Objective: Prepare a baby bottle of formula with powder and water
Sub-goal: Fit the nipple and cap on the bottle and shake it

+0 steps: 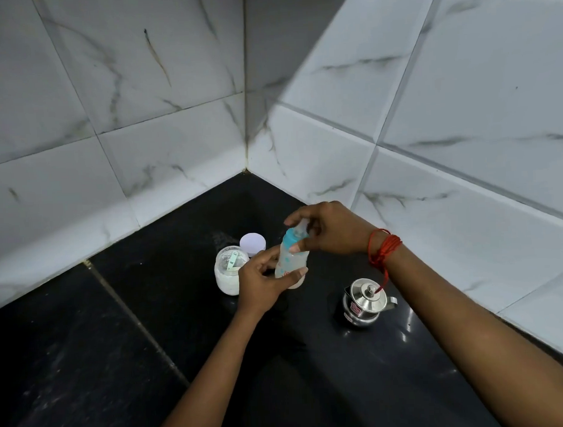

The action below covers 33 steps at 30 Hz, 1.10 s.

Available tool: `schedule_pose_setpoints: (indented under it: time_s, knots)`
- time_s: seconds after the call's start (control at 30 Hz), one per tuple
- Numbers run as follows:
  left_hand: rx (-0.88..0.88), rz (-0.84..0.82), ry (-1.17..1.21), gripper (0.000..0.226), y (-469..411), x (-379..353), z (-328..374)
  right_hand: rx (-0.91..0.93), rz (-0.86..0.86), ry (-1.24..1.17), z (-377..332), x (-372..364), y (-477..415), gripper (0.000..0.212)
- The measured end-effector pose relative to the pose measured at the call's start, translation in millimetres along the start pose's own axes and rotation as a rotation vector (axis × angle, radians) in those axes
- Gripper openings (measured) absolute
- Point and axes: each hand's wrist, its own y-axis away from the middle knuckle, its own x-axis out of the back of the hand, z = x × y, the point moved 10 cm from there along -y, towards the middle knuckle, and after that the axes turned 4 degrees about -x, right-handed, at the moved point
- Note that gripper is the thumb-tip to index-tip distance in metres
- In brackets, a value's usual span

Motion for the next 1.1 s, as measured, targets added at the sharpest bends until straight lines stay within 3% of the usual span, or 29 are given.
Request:
schedule_pose_setpoints:
  time_s: [0.1,0.17,0.33,0.5,0.67,0.8,0.9,1.0,1.1]
  knots:
    - [0.05,-0.153,0.11,0.043,-3.4,-13.0,10.3,0.005,-0.041,-0.529,8.1,-5.9,7.2,0.044]
    - [0.065,-0.222,0.181,0.041,-3.3,-19.8,19.3,0.041,-0.103,-0.726,4.2,-13.9,12.7,0.04]
    - [0.122,-0.283,0.3,0.041,-1.4,-21.3,24.1,0.12,-0.232,-0.81,-10.3,-18.9,18.5,0.044]
    - [0.077,-0.235,0.287,0.037,-4.4,-21.5,26.9,0.124,-0.182,-0.82,-9.3,-13.6,13.3,0.039]
    - [-0.022,-0.078,0.145,0.039,-10.0,-17.0,31.0,0.055,0.072,-0.804,4.8,-13.4,11.9,0.032]
    - [-0.085,0.069,-0.015,0.041,-5.7,-17.1,35.3,-0.199,0.488,-0.51,23.6,-15.6,15.2,0.03]
    - [-0.123,0.111,-0.135,0.047,-2.3,-14.5,40.1,-0.253,0.645,-0.402,16.1,-22.2,27.0,0.034]
    - [-0.11,0.036,-0.196,0.052,-14.0,-8.7,35.9,-0.231,0.551,-0.628,29.1,-24.5,22.7,0.032]
    - [-0.037,-0.1,-0.082,0.046,-23.2,-8.3,31.8,-0.107,0.233,-0.896,32.4,-27.1,11.2,0.034]
